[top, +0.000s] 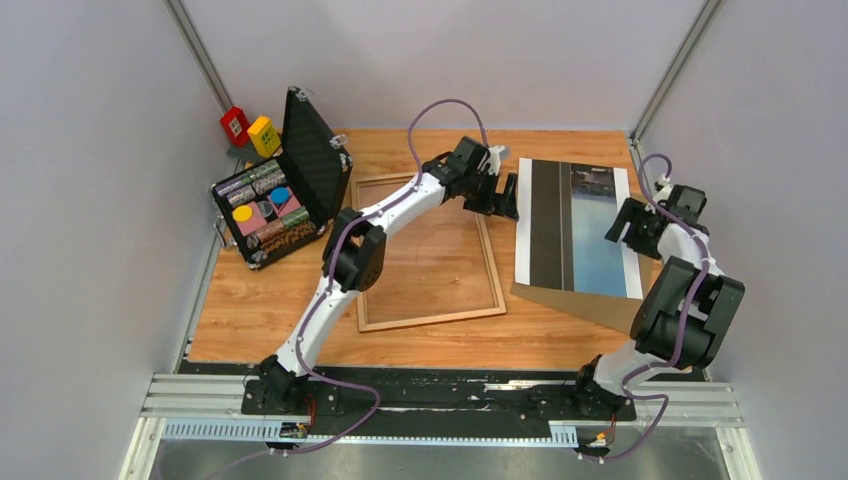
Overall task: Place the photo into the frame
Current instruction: Place the photo frame item in the photo frame.
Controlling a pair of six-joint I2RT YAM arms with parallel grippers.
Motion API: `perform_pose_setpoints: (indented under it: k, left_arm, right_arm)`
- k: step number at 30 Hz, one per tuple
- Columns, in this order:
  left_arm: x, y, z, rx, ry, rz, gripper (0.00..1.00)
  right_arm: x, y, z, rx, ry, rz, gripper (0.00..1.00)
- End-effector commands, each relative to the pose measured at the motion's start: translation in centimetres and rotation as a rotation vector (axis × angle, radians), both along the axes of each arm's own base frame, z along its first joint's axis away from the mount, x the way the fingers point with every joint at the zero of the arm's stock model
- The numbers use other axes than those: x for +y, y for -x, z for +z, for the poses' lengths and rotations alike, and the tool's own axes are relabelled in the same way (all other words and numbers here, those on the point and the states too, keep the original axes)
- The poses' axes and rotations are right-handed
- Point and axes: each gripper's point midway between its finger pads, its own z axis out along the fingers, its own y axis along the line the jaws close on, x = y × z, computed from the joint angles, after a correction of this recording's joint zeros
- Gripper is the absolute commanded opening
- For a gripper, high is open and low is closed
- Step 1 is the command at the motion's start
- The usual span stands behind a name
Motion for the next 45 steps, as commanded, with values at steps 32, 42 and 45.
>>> perform_pose_setpoints:
  k: [32, 42, 45]
  left_arm:
    - [-4.8, 4.6, -6.0, 0.259, 0.087, -0.017, 1.00]
    - [-6.0, 6.5, -7.7, 0.344, 0.123, -0.051, 1.00]
    - [-6.1, 6.7, -7.9, 0.358, 0.131, -0.057, 1.00]
  right_arm:
    - [-5.2, -3.3, -4.9, 0.046, -0.025, 0.062, 0.67]
    - [-2.7, -2.5, -6.2, 0.058, -0.136, 0.102, 0.64]
    - [-2.2, -2.3, -6.3, 0.058, -0.158, 0.108, 0.64]
